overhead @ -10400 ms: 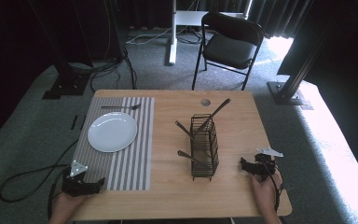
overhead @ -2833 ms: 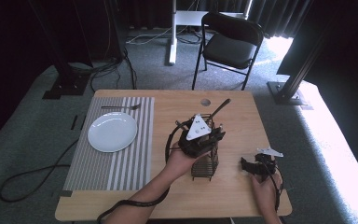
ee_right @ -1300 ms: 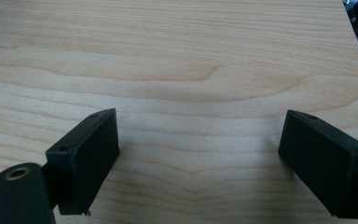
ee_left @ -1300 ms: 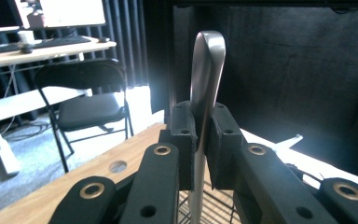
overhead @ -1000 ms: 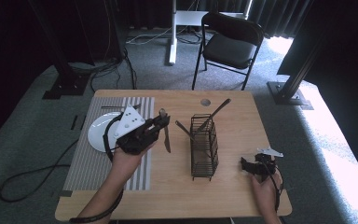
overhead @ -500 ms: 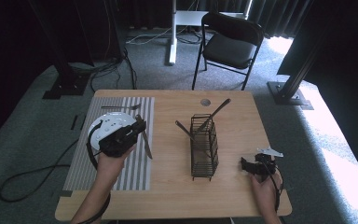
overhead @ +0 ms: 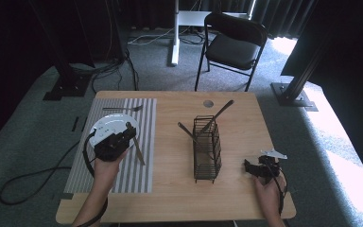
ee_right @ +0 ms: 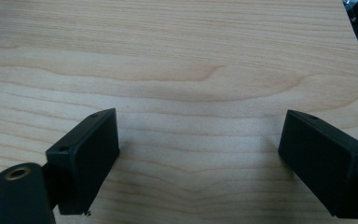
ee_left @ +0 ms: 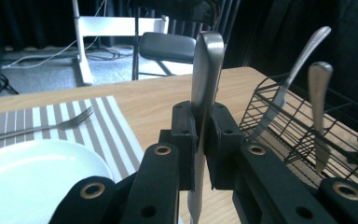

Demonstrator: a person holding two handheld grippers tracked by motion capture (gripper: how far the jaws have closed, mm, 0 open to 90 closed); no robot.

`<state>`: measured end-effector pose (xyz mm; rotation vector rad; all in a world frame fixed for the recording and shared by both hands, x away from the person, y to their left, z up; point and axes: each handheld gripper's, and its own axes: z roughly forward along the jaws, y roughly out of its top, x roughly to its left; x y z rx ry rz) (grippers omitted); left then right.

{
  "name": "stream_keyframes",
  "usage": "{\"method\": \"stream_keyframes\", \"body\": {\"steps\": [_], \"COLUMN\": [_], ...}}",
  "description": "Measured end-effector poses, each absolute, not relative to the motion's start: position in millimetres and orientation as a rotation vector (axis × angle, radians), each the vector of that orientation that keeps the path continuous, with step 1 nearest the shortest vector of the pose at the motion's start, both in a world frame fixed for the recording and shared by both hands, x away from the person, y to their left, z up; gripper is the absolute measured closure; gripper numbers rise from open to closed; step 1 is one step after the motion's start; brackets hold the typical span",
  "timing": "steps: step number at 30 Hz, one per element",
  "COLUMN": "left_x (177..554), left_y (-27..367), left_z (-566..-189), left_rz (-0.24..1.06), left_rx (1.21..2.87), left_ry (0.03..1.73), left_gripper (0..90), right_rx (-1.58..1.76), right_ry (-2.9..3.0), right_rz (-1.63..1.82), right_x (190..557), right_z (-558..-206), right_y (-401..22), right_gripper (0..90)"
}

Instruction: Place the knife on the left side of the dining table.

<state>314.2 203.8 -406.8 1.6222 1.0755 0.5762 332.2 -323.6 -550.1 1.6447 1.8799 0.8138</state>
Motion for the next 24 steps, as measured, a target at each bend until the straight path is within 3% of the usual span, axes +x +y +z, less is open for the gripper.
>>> {"method": "stream_keyframes", "body": {"steps": [18, 24], "left_x": [317.7, 312.1], "left_y": [205.4, 215.7], "left_z": [-419.9, -416.5], "left_rz": [0.578, 0.598], "left_rx": [1.601, 1.576], "left_ry": [1.122, 1.153], "left_gripper": [83.0, 75.9], "right_rx": [1.646, 1.645], "right_ry": [1.879, 1.880], "right_rz": [0.814, 0.814], "right_x": [332.2, 332.1], "right_z": [-550.1, -550.1], "right_y": [-323.5, -323.5], "right_gripper": [11.6, 11.6]}}
